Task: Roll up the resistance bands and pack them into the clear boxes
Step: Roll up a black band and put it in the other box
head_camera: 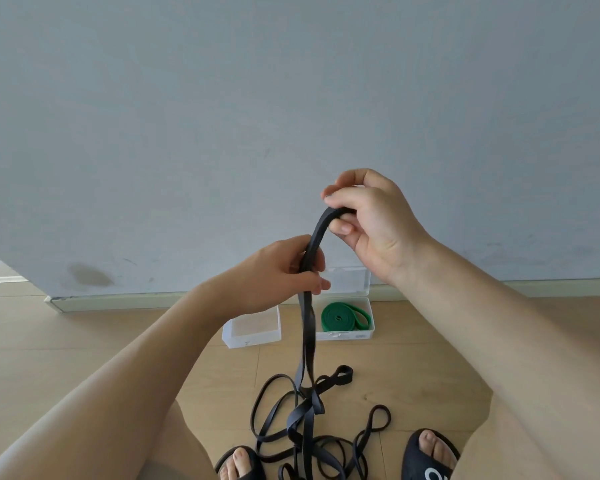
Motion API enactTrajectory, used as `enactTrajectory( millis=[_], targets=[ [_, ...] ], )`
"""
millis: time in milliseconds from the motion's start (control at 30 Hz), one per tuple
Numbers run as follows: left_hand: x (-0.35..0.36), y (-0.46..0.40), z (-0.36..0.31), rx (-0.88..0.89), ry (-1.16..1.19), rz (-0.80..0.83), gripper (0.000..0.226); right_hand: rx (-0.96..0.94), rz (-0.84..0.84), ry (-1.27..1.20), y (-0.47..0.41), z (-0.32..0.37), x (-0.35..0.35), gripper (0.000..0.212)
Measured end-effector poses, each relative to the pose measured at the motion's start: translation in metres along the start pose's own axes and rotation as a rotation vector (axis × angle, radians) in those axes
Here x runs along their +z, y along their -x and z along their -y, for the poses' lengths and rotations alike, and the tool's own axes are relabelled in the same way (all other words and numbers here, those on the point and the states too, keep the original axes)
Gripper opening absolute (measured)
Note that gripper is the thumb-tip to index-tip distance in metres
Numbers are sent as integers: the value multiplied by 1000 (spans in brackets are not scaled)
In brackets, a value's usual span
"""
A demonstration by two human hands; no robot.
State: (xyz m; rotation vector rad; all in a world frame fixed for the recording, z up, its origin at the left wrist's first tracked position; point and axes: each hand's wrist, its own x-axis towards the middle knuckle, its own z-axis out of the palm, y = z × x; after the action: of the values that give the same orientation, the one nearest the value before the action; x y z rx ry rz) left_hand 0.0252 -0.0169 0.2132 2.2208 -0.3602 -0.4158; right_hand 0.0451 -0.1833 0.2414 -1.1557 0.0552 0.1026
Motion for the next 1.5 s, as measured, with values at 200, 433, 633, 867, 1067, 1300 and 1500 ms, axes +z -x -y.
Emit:
enactTrajectory(
  millis=[200, 433, 633, 867, 1067, 1300, 1500],
  targets=[
    [-2, 2, 5, -13, -100, -69, 20, 33, -55, -179, -8, 7, -10, 25],
    [-6, 11, -4, -14, -67, -52, 34, 55, -70, -181, -7, 9, -14, 24],
    [-2, 9, 4, -89, -92, -2, 28, 60, -66, -207, -8, 9, -13, 26],
    [9, 9, 9, -97, -201, -16, 26, 60, -98, -264, -8, 14, -21, 31],
    [-1, 11, 13, -14, -197, -49, 7, 51, -145, -196, -13, 15, -35, 30],
    [-3, 14, 15, 47, -202, -84, 20, 319, 135, 1004, -25, -8, -75, 15],
    [2, 10, 12, 54, -242, -22, 18, -56, 131, 1285, -11, -15, -44, 39]
  ],
)
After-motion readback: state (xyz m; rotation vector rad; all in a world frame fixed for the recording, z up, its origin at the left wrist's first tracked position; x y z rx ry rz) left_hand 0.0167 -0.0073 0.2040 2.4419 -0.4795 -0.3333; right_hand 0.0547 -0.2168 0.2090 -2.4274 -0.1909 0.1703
